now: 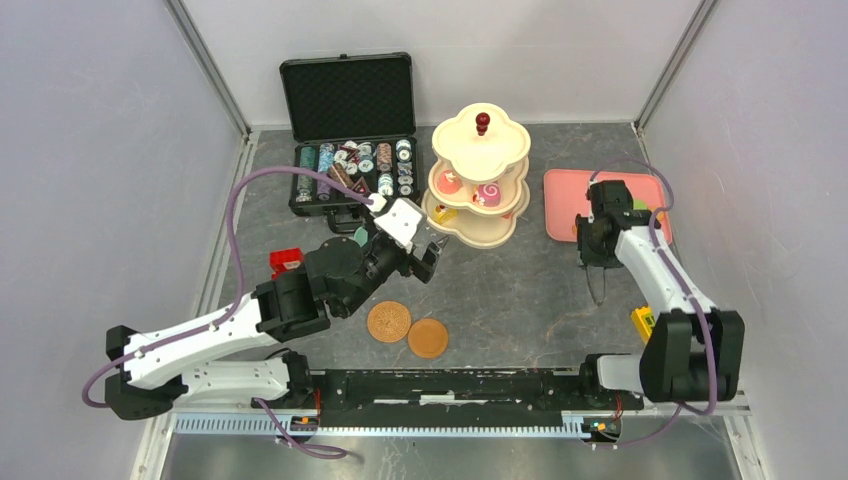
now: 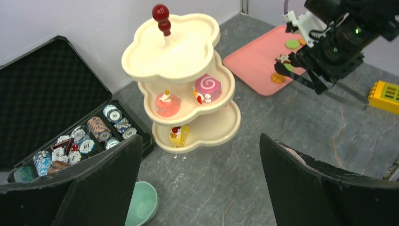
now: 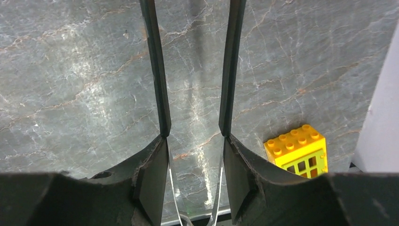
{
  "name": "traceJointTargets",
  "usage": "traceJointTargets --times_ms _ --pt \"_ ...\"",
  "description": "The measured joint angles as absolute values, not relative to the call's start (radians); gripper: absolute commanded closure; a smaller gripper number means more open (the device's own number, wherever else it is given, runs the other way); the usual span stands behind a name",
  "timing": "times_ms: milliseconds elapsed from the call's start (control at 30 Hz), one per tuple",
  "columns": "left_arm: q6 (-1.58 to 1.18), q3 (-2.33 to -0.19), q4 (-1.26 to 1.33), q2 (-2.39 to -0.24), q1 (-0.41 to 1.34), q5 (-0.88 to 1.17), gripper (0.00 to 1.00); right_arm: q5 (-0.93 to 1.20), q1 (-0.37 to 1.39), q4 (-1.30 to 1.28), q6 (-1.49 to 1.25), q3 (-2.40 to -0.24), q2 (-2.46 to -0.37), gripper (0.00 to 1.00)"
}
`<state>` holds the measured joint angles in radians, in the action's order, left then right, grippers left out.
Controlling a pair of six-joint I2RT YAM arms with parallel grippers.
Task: Serve the afternoon tea
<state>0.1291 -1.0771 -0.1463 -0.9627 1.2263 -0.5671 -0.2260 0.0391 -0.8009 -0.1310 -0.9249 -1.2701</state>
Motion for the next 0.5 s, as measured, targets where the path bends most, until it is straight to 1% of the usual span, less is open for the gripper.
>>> traceJointTargets --times_ms 200,400,500 --pt "0.128 -1.015 -0.144 -0.924 1.226 -0.538 0.00 -0.139 -0.046 -0.838 -0.087 -1.015 -1.393 0.49" --pt "0.127 -1.006 -0.119 -0.887 1.226 -0.512 0.00 -0.105 -0.054 -0.875 -0.062 -1.119 -1.466 0.49" --pt "0.127 -1.000 -0.110 -0.879 1.226 -0.512 0.00 -0.107 -0.052 -0.893 -0.051 -1.126 -1.487 0.46"
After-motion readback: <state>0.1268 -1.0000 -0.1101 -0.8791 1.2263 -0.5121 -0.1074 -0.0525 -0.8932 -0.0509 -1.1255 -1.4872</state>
